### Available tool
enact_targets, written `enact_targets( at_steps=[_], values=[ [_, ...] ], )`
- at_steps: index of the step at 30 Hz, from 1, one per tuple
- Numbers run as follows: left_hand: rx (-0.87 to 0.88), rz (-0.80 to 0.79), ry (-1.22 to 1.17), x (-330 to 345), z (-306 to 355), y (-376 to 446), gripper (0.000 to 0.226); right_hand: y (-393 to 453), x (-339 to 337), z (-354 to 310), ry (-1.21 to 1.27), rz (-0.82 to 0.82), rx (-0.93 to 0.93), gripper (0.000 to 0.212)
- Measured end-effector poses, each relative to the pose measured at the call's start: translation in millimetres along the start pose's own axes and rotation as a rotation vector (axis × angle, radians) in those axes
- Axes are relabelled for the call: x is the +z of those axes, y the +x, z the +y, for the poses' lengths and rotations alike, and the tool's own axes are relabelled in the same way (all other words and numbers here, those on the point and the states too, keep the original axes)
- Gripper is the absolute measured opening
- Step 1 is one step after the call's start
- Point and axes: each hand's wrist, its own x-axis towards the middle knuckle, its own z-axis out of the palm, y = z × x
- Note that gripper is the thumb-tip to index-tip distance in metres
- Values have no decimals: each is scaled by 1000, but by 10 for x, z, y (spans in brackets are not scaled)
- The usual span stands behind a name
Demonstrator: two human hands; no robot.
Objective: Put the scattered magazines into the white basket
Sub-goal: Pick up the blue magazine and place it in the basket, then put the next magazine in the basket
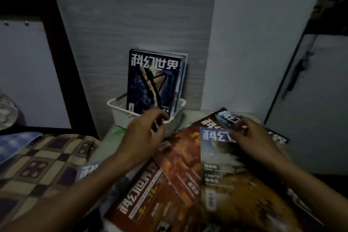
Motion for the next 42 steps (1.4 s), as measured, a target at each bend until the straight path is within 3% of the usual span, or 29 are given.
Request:
enact_targets(
  at_steps=[3,4,5,7,10,12,14,16,21,24,27,32,36,42],
  values=[
    [334,-248,256,284,485,-254,9,-248,-233,313,-441,-71,37,40],
    [315,-318,296,395,591,-316,9,-322,-281,397,-507,-109,57,50],
    [203,-393,275,491,676,-371,12,-397,-317,458,-526,-136,76,57],
    [-163,-469,18,648,793,-420,19,-520,-356,513,-468,-180,111,60],
    [-797,-308,-718,708,977,-328,25,-649,-391,500,-249,-206,203,53],
    [-1001,-251,-967,703,1050,-289,28,-698,-356,486,107,-132,333,42],
    [-920,-298,-897,683,1082,-333,20,-757,-264,416,509,-105,431,32],
    [-777,-314,-793,613,1096,-412,21,-818,-233,285,759,-112,439,25],
    [-549,-69,-930,71,896,-444,32,-771,-449,-146,966,-68,222,15],
    [-391,122,-865,-291,779,-310,29,-717,-585,-602,999,18,-84,18],
    [-371,207,-809,-563,682,-214,29,-704,-553,-957,867,56,-295,21],
    [-474,89,-502,-559,332,-541,30,-766,-6,-894,571,-12,-277,22],
    [-451,215,-441,-572,139,-672,27,-703,106,-895,481,-42,-252,15],
    [-301,444,-386,-1164,21,126,26,-192,-265,-1571,635,123,-415,15]
  ],
)
